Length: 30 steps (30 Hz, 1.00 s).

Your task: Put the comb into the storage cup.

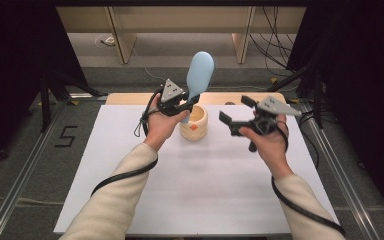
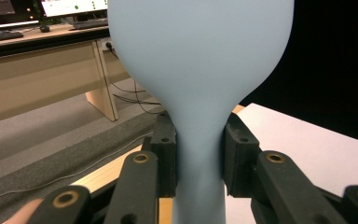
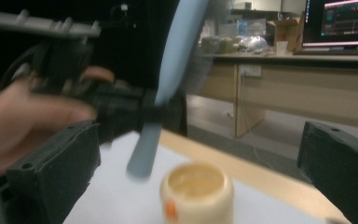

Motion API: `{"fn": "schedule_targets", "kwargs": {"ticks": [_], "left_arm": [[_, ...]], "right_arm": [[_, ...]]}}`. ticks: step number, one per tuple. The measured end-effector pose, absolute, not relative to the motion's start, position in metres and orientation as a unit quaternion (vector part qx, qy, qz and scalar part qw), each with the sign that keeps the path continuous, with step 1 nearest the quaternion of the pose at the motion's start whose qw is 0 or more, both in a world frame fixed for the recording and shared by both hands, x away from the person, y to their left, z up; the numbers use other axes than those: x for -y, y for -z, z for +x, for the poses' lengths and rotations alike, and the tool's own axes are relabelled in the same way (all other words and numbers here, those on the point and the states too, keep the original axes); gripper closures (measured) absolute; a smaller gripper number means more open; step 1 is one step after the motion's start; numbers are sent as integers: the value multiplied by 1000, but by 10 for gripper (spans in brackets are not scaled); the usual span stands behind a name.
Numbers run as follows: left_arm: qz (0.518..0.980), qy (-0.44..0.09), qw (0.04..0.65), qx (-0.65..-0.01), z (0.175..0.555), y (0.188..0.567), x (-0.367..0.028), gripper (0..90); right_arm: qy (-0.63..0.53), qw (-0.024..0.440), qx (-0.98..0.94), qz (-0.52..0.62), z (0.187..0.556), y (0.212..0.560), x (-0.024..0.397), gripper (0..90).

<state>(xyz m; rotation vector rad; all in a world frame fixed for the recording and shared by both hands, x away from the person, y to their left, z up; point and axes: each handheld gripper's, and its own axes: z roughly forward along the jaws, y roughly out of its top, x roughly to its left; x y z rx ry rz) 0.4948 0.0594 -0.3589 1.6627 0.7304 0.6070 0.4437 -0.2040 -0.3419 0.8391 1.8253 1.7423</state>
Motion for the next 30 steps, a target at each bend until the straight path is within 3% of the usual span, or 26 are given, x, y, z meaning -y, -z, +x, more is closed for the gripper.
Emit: {"fn": "schedule_targets", "kwargs": {"ticks": [7,17,30], "left_arm": [[710,-257,577,-313,494,361,-57,695],[714,-257,573,-308,490,368,-55,695],[717,-258,571,-305,486,370,-56,695]], "right_arm": [[-642,232,-655,324,493,299,165,4],[-613,229,-667,355,516,298,130,23],[-619,219,-650,383,518,303,121,420]]}}
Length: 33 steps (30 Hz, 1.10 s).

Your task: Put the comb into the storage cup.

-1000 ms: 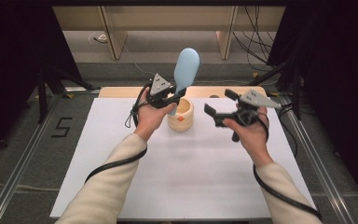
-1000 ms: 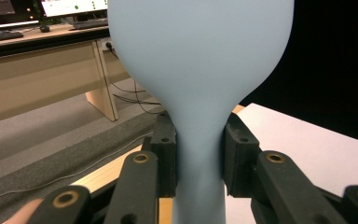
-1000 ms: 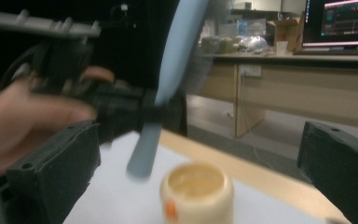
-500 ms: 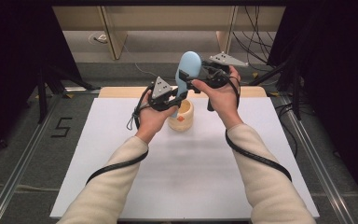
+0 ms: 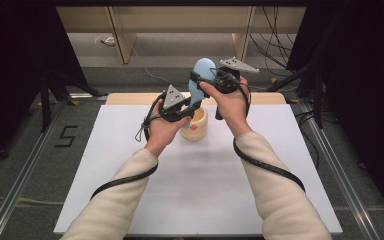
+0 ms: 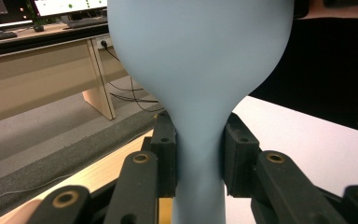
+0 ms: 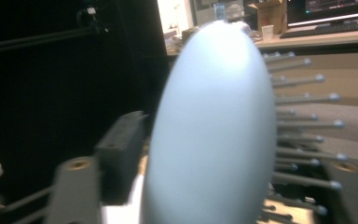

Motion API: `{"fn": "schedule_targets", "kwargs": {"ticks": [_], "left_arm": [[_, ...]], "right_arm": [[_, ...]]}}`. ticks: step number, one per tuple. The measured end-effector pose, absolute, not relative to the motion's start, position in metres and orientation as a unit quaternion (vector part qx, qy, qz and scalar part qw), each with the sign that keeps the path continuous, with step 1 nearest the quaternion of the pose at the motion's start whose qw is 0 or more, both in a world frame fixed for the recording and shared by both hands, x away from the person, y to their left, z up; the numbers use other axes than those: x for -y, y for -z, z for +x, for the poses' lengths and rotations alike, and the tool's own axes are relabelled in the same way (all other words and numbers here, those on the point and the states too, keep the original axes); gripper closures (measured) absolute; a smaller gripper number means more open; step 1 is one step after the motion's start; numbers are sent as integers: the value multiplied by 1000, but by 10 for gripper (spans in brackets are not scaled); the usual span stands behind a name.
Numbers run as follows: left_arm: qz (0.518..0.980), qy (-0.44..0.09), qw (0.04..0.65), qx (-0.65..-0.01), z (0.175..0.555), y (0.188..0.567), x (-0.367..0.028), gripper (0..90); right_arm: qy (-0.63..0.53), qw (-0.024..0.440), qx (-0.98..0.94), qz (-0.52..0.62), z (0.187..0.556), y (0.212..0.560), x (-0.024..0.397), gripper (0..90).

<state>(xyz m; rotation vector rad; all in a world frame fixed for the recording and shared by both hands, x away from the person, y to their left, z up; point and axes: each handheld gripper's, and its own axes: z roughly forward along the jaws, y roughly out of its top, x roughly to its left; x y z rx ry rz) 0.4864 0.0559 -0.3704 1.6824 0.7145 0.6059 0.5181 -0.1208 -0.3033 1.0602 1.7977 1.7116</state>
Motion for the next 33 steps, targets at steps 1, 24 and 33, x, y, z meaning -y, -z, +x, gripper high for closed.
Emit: {"fn": "schedule_targets", "kwargs": {"ticks": [1,24,33], "left_arm": [[717,-259,571,-305,487,370,-56,695],[723,-242,564,-316,466,365,-91,569],[727,-247,556,-319,442,382,-125,571]], "right_arm": [[-621,215,-649,383,518,303,121,430],[-612,240,-680,326,519,288,103,525],[-598,260,-694,304,523,282,95,530]]}}
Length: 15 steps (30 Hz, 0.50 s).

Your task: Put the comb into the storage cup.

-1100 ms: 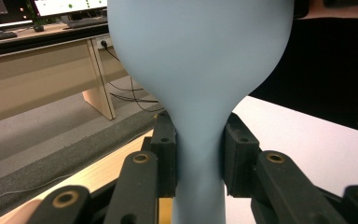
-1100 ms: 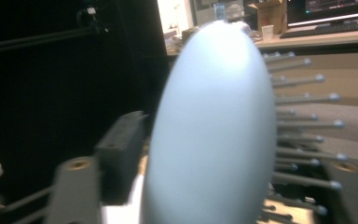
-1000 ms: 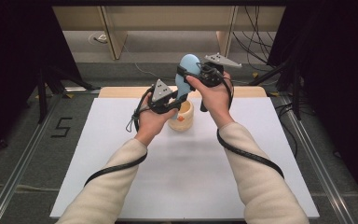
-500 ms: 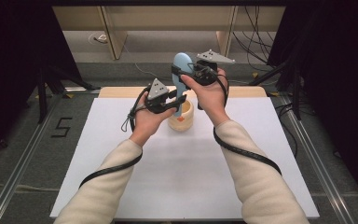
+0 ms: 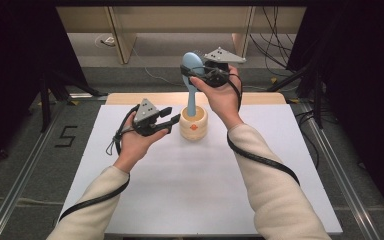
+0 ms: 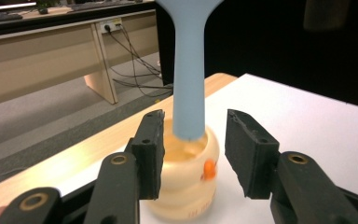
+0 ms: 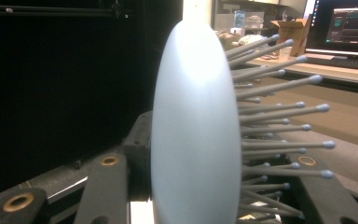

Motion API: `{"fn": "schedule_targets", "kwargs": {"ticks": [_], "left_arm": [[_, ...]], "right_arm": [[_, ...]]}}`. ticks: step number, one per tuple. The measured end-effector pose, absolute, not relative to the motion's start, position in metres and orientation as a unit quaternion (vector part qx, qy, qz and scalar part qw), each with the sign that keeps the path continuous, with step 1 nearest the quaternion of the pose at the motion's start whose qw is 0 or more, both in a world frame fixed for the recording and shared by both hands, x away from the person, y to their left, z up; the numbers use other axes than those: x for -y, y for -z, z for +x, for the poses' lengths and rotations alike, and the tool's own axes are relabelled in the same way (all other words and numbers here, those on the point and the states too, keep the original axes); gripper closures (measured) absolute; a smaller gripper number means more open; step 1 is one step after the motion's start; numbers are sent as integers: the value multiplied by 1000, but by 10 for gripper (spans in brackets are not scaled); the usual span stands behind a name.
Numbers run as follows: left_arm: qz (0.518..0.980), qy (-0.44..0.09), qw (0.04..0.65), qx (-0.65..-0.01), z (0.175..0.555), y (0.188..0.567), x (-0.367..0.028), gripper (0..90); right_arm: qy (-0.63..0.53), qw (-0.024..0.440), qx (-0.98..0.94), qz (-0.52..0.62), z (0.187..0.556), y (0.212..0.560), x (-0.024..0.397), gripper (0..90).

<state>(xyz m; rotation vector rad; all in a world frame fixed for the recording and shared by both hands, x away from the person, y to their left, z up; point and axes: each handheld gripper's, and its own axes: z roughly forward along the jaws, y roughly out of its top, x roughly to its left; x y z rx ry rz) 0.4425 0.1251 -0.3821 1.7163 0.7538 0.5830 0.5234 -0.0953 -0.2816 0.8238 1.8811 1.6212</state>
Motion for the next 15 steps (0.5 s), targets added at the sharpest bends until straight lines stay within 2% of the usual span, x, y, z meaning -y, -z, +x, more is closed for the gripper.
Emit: {"fn": "schedule_targets", "kwargs": {"ticks": [9,15], "left_arm": [[722,-246,556,-331,418,398,-152,562],[726,-234,552,-335,399,408,-161,498]], "right_arm": [[-590,277,-691,312,531,289,96,528],[-589,275,-689,321,534,293,96,528]]}}
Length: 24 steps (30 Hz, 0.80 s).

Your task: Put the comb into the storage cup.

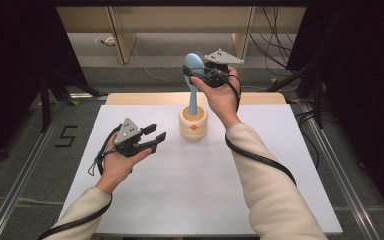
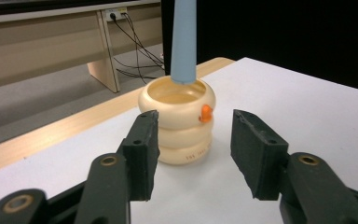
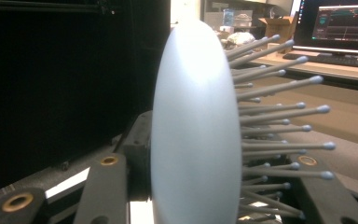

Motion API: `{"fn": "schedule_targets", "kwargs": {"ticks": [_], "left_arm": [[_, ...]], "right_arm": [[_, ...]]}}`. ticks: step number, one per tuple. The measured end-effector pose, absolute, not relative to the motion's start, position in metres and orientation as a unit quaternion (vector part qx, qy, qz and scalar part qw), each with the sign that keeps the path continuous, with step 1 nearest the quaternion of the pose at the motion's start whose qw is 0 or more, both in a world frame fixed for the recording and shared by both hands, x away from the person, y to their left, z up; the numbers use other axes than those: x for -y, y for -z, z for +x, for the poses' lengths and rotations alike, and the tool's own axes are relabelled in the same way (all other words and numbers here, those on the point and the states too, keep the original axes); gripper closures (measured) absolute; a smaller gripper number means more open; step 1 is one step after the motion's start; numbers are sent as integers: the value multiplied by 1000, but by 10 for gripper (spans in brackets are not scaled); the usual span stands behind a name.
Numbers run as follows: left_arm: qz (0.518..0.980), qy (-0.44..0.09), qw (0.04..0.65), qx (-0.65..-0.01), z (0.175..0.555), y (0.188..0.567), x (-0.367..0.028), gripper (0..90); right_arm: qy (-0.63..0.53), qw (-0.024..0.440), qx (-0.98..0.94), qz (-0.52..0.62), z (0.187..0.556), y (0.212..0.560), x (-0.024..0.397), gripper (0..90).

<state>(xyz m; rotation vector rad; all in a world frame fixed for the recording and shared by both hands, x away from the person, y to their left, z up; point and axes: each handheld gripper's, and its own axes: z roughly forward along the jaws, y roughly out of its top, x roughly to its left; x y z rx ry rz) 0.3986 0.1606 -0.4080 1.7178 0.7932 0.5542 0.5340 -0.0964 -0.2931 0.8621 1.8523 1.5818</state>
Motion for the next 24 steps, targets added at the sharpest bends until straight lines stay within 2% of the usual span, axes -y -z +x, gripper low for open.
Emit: {"fn": "schedule_targets", "kwargs": {"ticks": [7,24], "left_arm": [[729,-226,551,-337,376,425,-163,428],[723,-232,556,-339,348,435,-178,175]], "right_arm": [[-585,277,-691,322,536,297,97,526],[-577,278,-695,327,540,305,93,521]]}}
